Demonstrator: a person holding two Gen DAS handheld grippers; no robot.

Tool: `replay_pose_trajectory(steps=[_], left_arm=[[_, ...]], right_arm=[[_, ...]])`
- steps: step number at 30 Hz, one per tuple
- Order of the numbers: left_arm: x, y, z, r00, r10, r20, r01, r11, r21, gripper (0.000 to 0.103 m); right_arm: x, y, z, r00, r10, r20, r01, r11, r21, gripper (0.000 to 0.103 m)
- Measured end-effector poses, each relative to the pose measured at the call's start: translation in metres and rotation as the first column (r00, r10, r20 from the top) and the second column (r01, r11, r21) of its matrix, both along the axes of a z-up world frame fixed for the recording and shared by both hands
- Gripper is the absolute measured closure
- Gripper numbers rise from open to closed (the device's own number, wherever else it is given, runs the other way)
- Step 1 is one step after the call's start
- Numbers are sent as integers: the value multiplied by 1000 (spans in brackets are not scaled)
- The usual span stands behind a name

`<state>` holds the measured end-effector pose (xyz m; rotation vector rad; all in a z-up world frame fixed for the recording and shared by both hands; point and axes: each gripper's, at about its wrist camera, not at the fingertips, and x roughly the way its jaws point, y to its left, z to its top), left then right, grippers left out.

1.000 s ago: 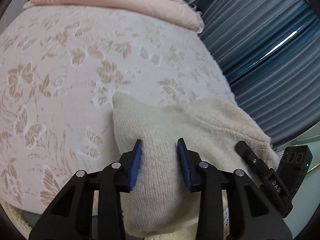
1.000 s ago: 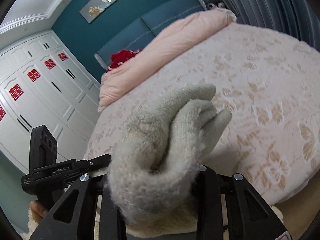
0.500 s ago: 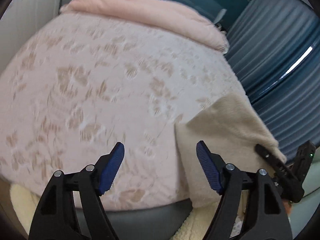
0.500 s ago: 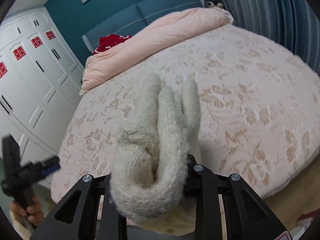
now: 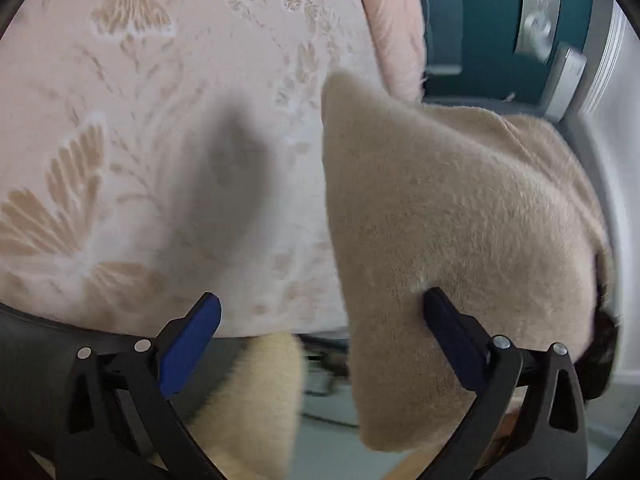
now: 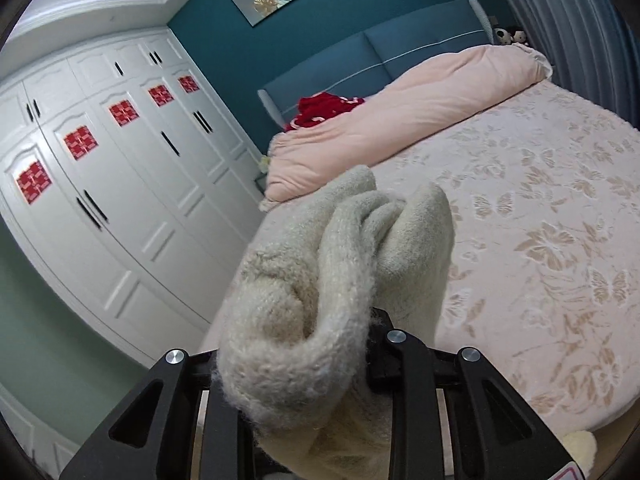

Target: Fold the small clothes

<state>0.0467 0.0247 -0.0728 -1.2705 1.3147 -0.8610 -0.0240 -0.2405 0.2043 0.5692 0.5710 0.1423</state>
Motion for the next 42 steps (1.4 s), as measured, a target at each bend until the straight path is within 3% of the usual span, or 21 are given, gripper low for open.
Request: replay_pose_trajectory(steps=[2,4,8,12,13,15,19,21,23,25,27,28,29,31,32,33,34,36,38,40,42], left_arm=[[-2,10,-6,994,76,-77,-91,973,-213,5],[1,24,7,987,159,-36,-163,942,-294,5],[12,39,42,960,259,108,-209,917,-341,5],[21,28,52,966,210,149,-159,942,-295,8],[24,28,50,971,204,127,-158,941,-298,12],[30,36,51,974,204,98,-165,936,-310,37],[52,85,83,955,238,179,-176,936,-306,47],[66,110,112,930,245,274,-173,950,-261,47],[79,130,150,891,220,396,-169,973,-160,47],[92,141,175,864,154,479,-172,985,-6,46],[103,144,175,852,79,518,-189,969,162,40],[107,143,166,845,43,533,-197,952,235,36],[112,139,149,840,-4,543,-202,926,319,22],[115,131,100,869,-69,491,-237,812,533,16],[115,127,73,894,-99,437,-212,765,608,17],[113,126,50,920,-114,376,-178,733,656,20],[107,128,36,933,-108,343,-158,733,662,20],[97,131,30,933,-104,345,-160,739,654,19],[99,127,34,926,-89,367,-181,747,640,12],[108,121,32,931,-56,361,-188,774,604,8],[115,109,17,952,-50,303,-149,788,598,7]], right_arm=[[2,5,12,1000,12,28,-13,999,41,78],[4,7,17,998,35,44,-39,996,82,78],[12,24,23,998,62,30,-64,996,68,78],[18,47,27,996,85,8,-85,996,21,78],[20,52,27,997,80,6,-80,997,-1,78],[23,61,32,996,85,9,-85,996,-12,78],[28,71,44,991,112,77,-111,994,-9,78],[30,74,50,983,122,138,-124,992,3,78],[34,73,47,977,113,184,-118,993,17,77],[40,71,30,981,91,172,-97,995,25,76],[49,66,-14,993,48,106,-51,998,21,74],[56,65,-42,998,36,61,-36,999,12,69],[65,63,-84,999,45,0,-45,999,-6,65],[81,56,-180,978,11,-210,-34,994,-106,58],[85,54,-225,930,-43,-365,-24,984,-177,65],[81,51,-257,883,-77,-463,-22,978,-205,69],[72,47,-270,877,-67,-476,-15,986,-166,69],[58,41,-260,918,-76,-388,23,990,-141,65],[70,39,-243,933,-91,-347,22,980,-198,36],[91,37,-234,942,-91,-322,20,976,-215,22],[121,35,-248,930,-29,-367,-30,988,-154,21]])
